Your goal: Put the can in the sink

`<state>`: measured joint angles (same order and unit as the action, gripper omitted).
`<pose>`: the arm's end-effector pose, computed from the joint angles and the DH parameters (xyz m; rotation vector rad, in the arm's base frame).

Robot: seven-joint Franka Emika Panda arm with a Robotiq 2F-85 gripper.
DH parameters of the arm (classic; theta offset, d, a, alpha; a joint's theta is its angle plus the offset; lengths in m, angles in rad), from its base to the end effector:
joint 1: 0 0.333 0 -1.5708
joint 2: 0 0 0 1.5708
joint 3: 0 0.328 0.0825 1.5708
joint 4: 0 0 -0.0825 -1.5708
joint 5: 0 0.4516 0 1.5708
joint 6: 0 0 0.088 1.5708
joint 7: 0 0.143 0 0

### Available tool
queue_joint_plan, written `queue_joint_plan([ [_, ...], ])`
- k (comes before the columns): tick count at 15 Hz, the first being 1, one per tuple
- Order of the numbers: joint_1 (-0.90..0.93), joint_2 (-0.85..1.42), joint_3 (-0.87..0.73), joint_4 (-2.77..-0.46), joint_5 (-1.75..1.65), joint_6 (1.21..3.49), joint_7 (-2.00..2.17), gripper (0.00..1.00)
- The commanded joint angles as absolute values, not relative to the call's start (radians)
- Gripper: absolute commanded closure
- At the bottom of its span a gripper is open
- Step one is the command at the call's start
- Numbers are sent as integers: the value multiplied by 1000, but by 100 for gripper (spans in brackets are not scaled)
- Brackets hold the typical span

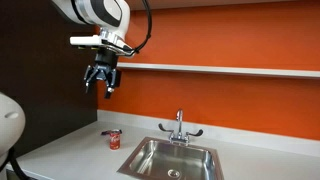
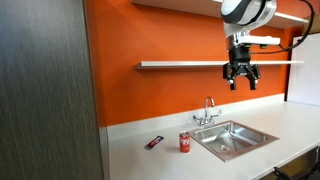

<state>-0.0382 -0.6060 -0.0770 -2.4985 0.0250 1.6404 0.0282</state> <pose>0.3831 -0.0396 0.4242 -3.0339 0.1960 0.3836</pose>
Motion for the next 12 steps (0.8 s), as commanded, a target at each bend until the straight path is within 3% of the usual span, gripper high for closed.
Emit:
queue_joint_plan([
  [1,-49,-604,-68,-2497,29,1639,23,0],
  [12,9,-440,-59,-2472,33,1844,-86,0],
])
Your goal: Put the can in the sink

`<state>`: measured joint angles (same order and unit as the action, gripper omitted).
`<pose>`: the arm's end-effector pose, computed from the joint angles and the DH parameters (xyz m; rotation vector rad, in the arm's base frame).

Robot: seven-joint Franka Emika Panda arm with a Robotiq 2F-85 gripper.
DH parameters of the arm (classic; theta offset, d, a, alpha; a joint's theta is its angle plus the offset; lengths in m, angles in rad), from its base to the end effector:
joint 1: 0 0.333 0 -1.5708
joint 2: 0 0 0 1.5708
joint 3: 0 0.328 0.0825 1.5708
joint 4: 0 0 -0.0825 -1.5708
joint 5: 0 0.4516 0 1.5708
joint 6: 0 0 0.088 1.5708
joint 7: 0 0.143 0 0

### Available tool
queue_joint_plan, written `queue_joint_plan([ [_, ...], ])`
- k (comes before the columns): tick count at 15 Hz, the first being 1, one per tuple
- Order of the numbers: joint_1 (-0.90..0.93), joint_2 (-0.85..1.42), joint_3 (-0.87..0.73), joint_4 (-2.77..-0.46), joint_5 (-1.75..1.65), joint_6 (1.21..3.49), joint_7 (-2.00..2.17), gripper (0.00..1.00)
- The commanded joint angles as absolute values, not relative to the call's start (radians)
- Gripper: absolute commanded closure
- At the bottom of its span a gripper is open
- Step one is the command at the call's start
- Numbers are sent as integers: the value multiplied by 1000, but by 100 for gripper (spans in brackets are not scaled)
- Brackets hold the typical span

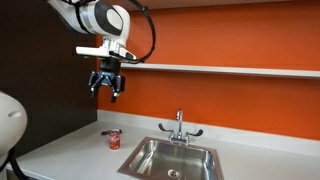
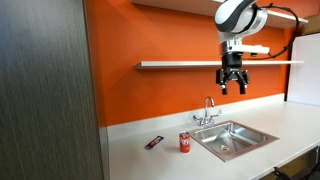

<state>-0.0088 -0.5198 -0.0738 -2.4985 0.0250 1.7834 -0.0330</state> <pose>0.4136 -0.0295 0.3975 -3.0560 0.0672 0.2962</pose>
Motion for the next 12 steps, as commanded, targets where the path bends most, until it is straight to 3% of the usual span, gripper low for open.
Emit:
queue_joint_plan([
  [1,20,-418,-55,-2468,36,1863,-98,0],
  [12,84,-196,-13,-2452,85,2043,-151,0],
])
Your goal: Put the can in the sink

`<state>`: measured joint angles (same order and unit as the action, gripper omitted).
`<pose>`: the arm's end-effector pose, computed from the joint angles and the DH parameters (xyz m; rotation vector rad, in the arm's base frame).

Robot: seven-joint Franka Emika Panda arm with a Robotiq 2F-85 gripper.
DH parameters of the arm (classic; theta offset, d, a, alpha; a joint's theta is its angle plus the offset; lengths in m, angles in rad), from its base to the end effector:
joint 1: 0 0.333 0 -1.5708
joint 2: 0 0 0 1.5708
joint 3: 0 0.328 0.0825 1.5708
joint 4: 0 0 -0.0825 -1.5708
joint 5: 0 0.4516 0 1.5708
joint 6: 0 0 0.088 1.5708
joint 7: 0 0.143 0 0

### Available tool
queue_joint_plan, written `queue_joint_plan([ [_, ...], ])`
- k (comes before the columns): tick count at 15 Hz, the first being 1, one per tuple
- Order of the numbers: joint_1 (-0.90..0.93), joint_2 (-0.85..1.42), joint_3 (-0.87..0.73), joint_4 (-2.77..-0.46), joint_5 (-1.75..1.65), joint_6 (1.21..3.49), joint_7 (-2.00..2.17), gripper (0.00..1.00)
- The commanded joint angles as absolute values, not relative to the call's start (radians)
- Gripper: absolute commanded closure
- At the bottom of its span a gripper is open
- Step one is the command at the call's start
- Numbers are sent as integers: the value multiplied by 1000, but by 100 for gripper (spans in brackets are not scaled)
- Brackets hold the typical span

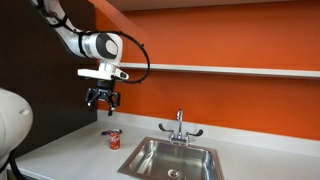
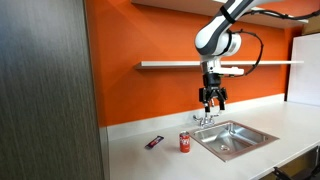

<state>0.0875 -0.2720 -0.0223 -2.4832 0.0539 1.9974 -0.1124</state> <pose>0.4572 0.0354 0.3091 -3.0581 -0.2321 0.3274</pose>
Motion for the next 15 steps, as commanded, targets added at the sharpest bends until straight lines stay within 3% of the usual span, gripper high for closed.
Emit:
queue_joint_plan([
  [1,83,-173,-12,-2451,91,2071,-154,0],
  [15,73,106,11,-2381,80,2317,-138,0],
])
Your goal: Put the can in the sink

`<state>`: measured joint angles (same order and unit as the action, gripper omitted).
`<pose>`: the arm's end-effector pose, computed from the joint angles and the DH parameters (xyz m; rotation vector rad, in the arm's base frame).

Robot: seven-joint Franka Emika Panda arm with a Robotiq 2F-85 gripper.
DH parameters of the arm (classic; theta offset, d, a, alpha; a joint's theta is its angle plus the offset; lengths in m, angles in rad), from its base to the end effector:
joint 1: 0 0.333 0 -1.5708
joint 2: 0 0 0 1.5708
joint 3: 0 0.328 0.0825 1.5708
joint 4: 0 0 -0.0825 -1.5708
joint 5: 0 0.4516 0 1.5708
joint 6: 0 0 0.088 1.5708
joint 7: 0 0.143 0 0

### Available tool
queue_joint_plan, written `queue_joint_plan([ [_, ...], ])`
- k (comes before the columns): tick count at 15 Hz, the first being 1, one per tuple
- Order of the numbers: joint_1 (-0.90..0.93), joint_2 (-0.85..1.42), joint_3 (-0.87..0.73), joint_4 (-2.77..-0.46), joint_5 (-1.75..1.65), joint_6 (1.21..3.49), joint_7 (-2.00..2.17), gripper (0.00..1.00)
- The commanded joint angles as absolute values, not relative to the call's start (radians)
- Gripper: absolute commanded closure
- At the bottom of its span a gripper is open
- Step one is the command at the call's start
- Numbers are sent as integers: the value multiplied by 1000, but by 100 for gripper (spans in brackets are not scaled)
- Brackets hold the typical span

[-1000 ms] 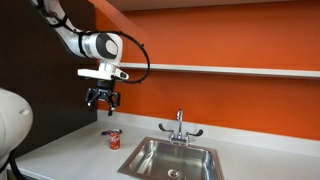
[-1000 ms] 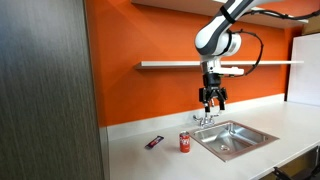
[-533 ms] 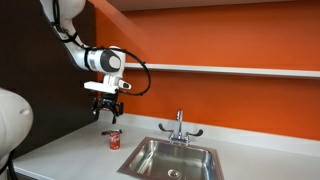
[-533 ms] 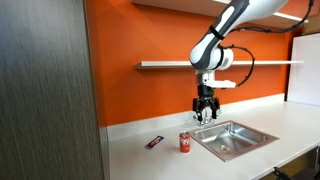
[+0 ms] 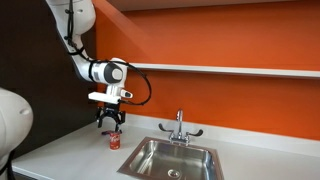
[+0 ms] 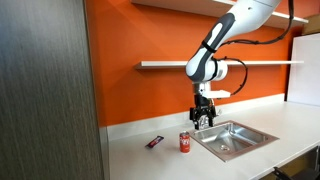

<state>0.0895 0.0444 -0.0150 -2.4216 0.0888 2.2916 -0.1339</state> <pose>0.5040 0.0419 0.2002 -3.0564 -0.2203 0.2648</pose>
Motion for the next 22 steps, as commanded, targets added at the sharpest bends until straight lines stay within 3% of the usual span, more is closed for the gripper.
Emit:
queue_joint_plan([
  [1,74,124,14,-2373,76,2326,-135,0],
  [22,74,411,40,-2128,21,2371,-126,0],
])
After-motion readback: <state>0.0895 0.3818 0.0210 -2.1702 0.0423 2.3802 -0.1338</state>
